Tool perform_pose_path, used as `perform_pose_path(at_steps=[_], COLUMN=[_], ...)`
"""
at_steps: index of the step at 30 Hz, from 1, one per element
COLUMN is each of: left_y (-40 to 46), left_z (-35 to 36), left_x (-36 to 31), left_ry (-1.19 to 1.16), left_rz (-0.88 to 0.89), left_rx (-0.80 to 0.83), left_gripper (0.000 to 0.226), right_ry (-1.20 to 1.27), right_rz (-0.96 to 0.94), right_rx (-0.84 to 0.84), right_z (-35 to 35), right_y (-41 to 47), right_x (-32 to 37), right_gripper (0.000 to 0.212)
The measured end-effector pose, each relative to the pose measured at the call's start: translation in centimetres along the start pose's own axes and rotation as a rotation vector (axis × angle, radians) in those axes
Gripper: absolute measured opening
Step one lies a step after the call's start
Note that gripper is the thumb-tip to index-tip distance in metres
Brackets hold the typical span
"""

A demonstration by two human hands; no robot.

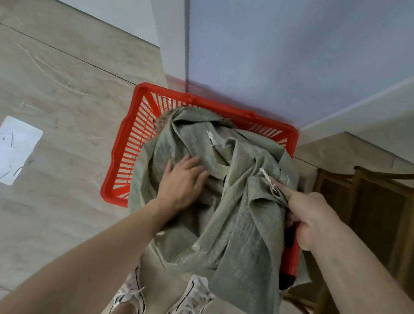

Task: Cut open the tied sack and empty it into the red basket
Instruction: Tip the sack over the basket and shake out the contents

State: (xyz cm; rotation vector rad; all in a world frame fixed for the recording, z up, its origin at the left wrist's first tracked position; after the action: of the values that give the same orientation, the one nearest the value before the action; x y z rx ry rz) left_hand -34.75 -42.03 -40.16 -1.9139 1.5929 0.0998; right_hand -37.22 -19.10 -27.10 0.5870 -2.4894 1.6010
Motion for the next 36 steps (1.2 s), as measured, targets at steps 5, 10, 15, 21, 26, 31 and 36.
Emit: perform_pose_path(at_steps=[5,10,15,21,26,31,36], left_y=[-1.5,-2.8,-7.4,-7.7,-9.9,-12.2,-13.1], left_z=[4.1,-3.1,1.7,-2.2,-6.0,-10.3,-13.5], left_x=[5.1,4.4,5.6,4.6,-2.6,-7.8,-10.4], left_ry=[0.021,-0.145,-0.330,-0.474,-0.937,-1.053,-1.060], left_rz=[-0.146,-0.231,-0.419,-0.395,-0.298,-0.100,0.071], left_rx=[0.326,0.005,0.419,0.250,0.378,0.368,0.224], left_gripper=[0.068,0.059,0.062,0.054,0.080,0.096,0.144], right_ry=[0.025,0.034,0.046,0.000,0.073,0.086,0.042], right_rz=[0.007,-0.009,-0.038,-0.046,-0.062,-0.051,-0.078], right_rx=[-0.018,-0.020,-0.039,-0.035,0.013,0.062,0.102], right_z=[-0.4,-0.6,-0.4,0.2,1.2,1.7,2.0], right_y=[0.4,0.0,-0.4,-1.4,-3.0,-5.4,-8.4], right_x=[-0.2,0.3,0.9,1.1,2.1,3.7,5.8], right_gripper=[0.071,0.068,0.065,0.058,0.059,0.055,0.045])
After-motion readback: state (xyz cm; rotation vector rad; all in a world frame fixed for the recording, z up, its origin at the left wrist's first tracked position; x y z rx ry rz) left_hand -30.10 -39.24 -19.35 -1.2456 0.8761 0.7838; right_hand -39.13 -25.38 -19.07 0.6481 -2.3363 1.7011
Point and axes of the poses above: each hand's wrist, its own y-axis towards the middle knuckle, its own z-axis out of the palm, x = y × z, the point moved 9 cm from there along y, towards the middle knuckle, and after that the axes turned 2 degrees about -x, right-handed, at the moved point
